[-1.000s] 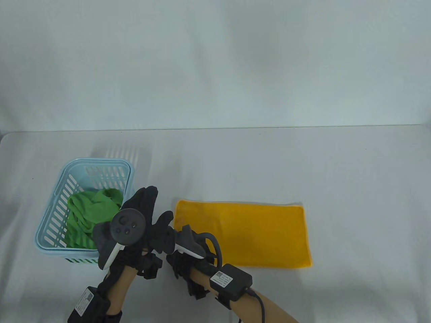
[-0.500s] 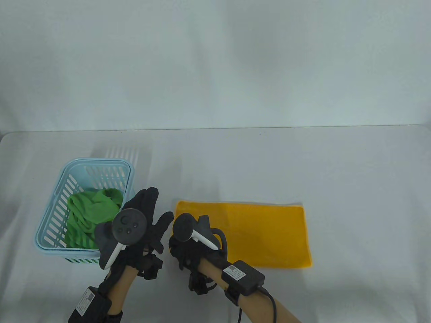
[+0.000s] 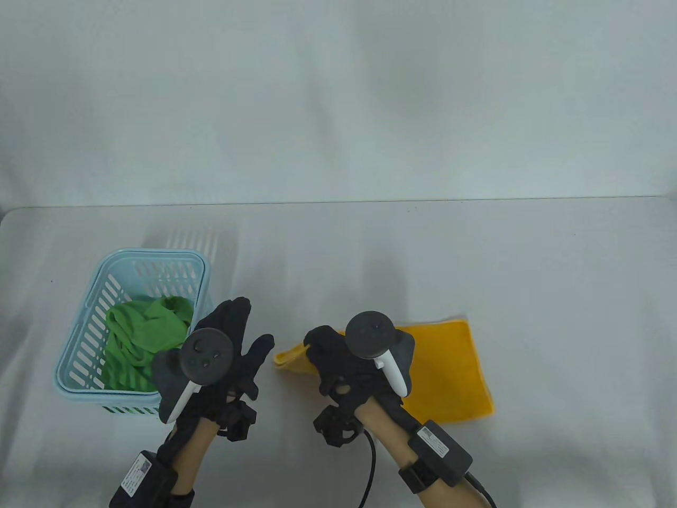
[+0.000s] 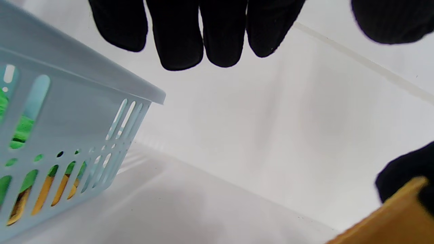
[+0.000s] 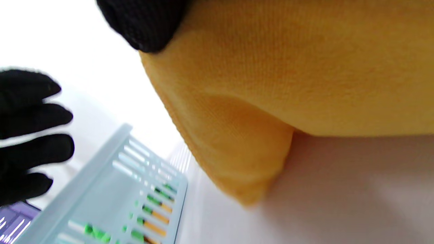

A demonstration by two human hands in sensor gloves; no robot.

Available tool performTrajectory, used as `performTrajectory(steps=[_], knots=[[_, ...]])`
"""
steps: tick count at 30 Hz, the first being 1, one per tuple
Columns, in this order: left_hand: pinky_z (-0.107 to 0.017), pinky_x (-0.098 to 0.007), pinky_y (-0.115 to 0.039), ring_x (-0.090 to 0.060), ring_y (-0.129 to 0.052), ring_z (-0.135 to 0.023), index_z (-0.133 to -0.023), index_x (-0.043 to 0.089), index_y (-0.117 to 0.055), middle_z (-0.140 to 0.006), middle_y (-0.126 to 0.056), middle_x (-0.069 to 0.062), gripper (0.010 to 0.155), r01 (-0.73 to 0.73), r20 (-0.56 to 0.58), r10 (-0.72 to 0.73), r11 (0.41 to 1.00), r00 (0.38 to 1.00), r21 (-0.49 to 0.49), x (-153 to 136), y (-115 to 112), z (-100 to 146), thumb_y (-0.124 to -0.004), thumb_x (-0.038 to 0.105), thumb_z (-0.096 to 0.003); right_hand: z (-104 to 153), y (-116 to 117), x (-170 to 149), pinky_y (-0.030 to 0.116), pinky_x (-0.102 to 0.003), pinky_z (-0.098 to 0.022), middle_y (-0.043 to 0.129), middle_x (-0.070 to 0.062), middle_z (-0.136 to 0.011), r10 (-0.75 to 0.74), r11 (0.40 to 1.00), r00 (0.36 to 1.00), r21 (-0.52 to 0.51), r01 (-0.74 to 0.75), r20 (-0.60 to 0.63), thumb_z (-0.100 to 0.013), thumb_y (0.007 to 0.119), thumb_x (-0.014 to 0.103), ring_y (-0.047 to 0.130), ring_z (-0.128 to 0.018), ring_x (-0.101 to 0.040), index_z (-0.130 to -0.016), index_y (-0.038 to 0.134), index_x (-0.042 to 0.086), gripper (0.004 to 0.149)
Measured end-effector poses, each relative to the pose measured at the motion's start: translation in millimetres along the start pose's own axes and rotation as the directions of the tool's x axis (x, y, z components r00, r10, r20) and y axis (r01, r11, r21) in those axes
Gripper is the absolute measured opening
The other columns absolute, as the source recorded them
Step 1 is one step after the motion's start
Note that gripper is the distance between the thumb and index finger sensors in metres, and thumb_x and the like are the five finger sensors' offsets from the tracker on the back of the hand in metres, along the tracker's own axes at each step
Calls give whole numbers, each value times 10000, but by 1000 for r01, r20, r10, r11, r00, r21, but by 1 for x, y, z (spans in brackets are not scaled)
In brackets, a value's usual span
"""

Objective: Roll square towel into towel roll

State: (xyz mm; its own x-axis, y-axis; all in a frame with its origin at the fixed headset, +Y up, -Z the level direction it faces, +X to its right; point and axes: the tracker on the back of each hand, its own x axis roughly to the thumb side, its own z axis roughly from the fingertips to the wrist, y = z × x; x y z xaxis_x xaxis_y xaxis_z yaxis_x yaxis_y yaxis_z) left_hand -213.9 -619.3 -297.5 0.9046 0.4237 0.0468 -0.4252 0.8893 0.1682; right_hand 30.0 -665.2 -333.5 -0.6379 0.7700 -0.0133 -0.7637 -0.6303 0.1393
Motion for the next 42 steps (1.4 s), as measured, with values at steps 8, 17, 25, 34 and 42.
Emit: performTrajectory(steps=[8, 17, 25, 34, 42], knots=[[-726, -608, -605, -384, -730, -1012, -1070, 286, -572, -1115, -648, -32, 807, -15, 61, 20, 996, 998, -91, 11, -14, 1, -712, 635, -356, 10, -37, 2, 778, -482, -449, 946, 10, -530, -4, 996, 996, -93, 12, 86, -359, 798, 382, 946, -432, -217, -750, 785, 329, 395], [-723, -592, -624, -353, -750, -1007, -1065, 304, -555, -1109, -650, 1, 819, 77, 121, -38, 939, 992, -334, 18, -68, -2, -774, 594, -331, 19, -55, 2, 774, -490, -460, 948, 6, -543, -38, 997, 989, -55, 47, 145, -359, 803, 374, 945, -453, -226, -751, 791, 332, 394], [-715, -567, -648, -304, -802, -961, -944, 309, -666, -1005, -739, 36, 693, 82, 57, -62, 885, 996, -458, 11, -105, -9, -777, 599, -325, 22, -59, 5, 776, -488, -460, 949, 10, -544, -54, 997, 987, -51, 62, 153, -360, 803, 376, 948, -452, -224, -752, 790, 334, 395], [-695, -551, -682, -274, -866, -896, -785, 323, -749, -905, -810, 68, 443, -32, -9, 31, 881, 999, -472, 1, -99, -11, -792, 491, -378, 20, -66, -1, 766, -497, -483, 943, 16, -579, -97, 992, 987, -66, 107, 130, -360, 812, 362, 945, -495, -237, -759, 778, 341, 402], [-698, -555, -676, -283, -851, -911, -817, 313, -735, -934, -787, 53, 437, -143, -23, 145, 916, 989, -374, 1, -73, -12, -801, 410, -396, 21, -85, -6, 744, -509, -529, 926, 33, -644, -138, 984, 982, -98, 151, 129, -359, 832, 340, 930, -575, -258, -757, 764, 377, 406]])
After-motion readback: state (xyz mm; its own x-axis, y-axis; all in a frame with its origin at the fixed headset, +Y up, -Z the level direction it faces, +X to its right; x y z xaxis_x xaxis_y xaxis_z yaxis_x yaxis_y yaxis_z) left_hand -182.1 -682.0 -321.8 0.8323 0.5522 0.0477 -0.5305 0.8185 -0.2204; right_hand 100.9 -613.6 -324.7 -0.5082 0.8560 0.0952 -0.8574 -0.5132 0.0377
